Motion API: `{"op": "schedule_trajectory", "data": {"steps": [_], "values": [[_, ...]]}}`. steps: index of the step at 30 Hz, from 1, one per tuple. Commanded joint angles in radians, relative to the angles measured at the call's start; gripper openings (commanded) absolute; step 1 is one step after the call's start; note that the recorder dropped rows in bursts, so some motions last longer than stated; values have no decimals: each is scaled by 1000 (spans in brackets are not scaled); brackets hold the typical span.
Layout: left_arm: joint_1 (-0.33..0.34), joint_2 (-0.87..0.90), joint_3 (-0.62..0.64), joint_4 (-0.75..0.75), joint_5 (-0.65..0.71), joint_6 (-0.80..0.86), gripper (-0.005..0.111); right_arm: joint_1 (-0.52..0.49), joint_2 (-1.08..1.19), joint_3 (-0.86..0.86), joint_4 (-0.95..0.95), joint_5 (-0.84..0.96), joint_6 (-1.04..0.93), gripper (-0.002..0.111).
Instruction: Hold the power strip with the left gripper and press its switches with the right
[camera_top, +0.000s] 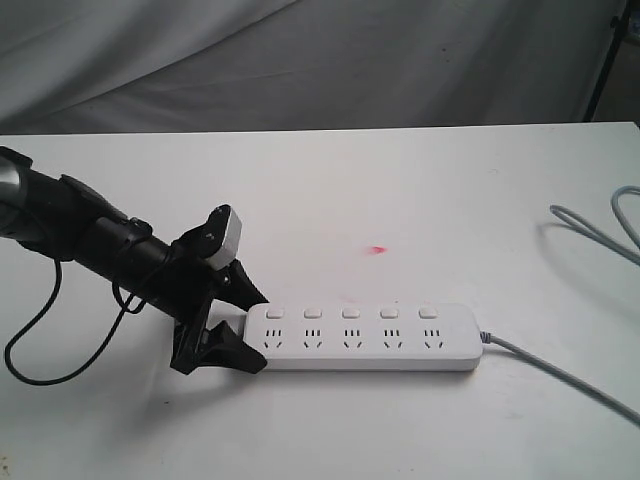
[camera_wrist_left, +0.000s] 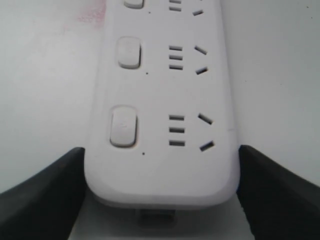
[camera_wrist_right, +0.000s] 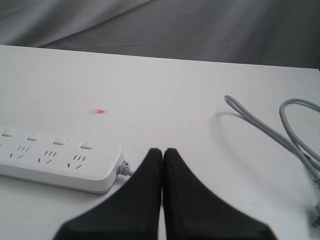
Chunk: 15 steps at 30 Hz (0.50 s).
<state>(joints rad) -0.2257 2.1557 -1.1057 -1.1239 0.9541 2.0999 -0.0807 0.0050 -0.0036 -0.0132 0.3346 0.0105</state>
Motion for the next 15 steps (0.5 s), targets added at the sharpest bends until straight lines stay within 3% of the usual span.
{"op": "schedule_trajectory", "data": {"steps": [1,2,15], "values": [[-6,6,-6,3,-16,-6,4,5,-5,4,4,-2,-2,0],[-6,6,-6,3,-16,-6,0,5,-5,4,4,-2,-2,0],[-6,6,-6,3,-16,-6,0,5,-5,4,4,-2,-2,0]]}}
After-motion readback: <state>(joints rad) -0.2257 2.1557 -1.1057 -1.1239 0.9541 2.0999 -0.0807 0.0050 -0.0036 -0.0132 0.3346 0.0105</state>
